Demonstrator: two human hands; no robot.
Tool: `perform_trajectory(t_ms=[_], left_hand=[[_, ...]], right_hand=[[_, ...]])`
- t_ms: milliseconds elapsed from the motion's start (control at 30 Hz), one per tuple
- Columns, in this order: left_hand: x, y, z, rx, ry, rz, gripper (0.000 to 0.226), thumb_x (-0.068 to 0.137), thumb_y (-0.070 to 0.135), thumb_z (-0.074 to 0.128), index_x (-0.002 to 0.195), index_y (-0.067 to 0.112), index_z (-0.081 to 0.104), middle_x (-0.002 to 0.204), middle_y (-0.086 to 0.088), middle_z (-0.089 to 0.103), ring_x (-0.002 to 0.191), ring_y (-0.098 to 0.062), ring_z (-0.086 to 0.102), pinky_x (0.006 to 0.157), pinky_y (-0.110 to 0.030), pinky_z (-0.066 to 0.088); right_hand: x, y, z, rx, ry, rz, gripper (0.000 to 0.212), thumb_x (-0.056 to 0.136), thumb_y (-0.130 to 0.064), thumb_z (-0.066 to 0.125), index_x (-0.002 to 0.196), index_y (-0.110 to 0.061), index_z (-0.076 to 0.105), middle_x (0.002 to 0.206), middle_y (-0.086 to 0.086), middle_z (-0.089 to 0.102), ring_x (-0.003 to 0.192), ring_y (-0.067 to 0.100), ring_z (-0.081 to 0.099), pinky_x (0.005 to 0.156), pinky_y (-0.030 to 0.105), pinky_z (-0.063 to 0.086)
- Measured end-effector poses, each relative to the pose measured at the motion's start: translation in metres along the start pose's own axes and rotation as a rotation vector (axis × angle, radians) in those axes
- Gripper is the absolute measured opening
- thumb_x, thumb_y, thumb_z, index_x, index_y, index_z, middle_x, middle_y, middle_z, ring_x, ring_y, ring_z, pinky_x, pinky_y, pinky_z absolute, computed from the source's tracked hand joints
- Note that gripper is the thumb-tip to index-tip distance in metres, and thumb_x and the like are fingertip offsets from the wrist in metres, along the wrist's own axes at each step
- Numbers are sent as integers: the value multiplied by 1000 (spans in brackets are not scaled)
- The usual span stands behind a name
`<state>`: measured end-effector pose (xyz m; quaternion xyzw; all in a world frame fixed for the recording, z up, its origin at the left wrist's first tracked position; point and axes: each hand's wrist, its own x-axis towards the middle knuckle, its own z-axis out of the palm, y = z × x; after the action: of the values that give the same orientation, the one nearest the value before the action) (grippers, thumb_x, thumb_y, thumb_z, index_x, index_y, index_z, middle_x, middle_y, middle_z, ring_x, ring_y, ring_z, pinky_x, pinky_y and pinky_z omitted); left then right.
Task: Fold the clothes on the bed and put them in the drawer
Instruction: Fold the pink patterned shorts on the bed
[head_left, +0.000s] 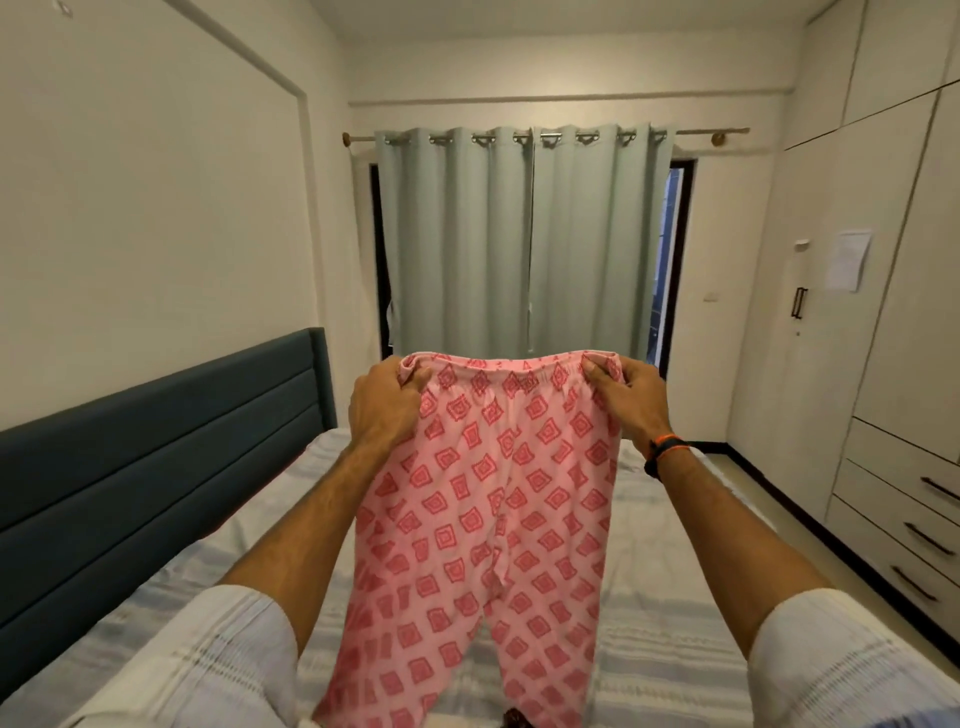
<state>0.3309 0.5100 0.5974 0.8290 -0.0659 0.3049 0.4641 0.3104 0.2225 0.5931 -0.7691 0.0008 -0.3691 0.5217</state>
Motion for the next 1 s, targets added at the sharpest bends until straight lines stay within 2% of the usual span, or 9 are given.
perform_trajectory(t_ms=[167, 267, 433, 500, 700, 767, 867, 933, 1000], left_hand=[[4, 0, 23, -29, -58, 10, 28, 91, 51, 58, 96, 26, 71, 77, 9, 71, 74, -14, 68, 76, -39, 59], [2, 5, 42, -61, -104, 21, 26, 90, 47, 60, 97, 25, 71, 81, 9, 71, 77, -14, 68, 77, -39, 59], [-12, 26, 75, -121, -163, 57, 24, 91, 40, 63, 103, 22, 74, 86, 8, 73, 81, -13, 69, 77, -34, 57], [-20, 38, 91, -136, -182, 58, 20, 93, 35, 62, 101, 21, 74, 85, 8, 72, 78, -10, 67, 73, -27, 53], [-50, 89, 144, -163, -217, 61, 15, 96, 33, 60, 99, 25, 71, 76, 12, 67, 68, -3, 63, 60, -21, 49], [-62, 107, 165, -179, -221, 60, 12, 97, 32, 59, 97, 28, 70, 74, 12, 68, 67, -1, 64, 58, -18, 49], [-79, 132, 190, -188, -230, 55, 17, 96, 35, 58, 99, 25, 71, 78, 9, 71, 73, -9, 69, 64, -23, 54], [-91, 148, 209, -194, -236, 44, 20, 96, 37, 58, 101, 24, 72, 78, 7, 73, 73, -11, 70, 70, -29, 58], [-102, 161, 223, -200, -244, 32, 19, 97, 36, 56, 100, 25, 71, 72, 7, 72, 68, -9, 70, 65, -26, 56]], right_hand=[[-2, 4, -19, 15, 24, 1, 12, 89, -25, 72, 98, -22, 78, 82, -10, 73, 77, 6, 66, 79, 33, 56], [-2, 12, -36, -21, 66, 30, 16, 88, -26, 72, 101, -18, 78, 87, -5, 73, 82, 10, 66, 85, 36, 57], [-1, 34, -76, -72, 90, 84, 17, 86, -32, 73, 99, -22, 79, 91, -3, 76, 91, 18, 71, 88, 42, 57], [-2, 42, -95, -74, 99, 94, 15, 87, -31, 73, 99, -22, 79, 91, -4, 76, 91, 18, 70, 87, 41, 58], [3, 67, -168, -58, 127, 121, 15, 89, -27, 71, 101, -21, 77, 84, -5, 73, 74, 9, 64, 73, 30, 52], [8, 75, -197, -65, 120, 116, 14, 90, -27, 71, 101, -22, 77, 84, -4, 74, 74, 10, 65, 72, 29, 51], [15, 86, -236, -63, 104, 118, 15, 89, -30, 71, 101, -23, 78, 88, -2, 76, 83, 16, 70, 78, 34, 57], [19, 95, -262, -61, 99, 117, 15, 90, -30, 71, 101, -23, 78, 87, -3, 76, 81, 15, 69, 78, 34, 57], [21, 101, -282, -61, 85, 114, 14, 91, -30, 70, 100, -23, 78, 85, -2, 76, 78, 15, 69, 75, 31, 56]])
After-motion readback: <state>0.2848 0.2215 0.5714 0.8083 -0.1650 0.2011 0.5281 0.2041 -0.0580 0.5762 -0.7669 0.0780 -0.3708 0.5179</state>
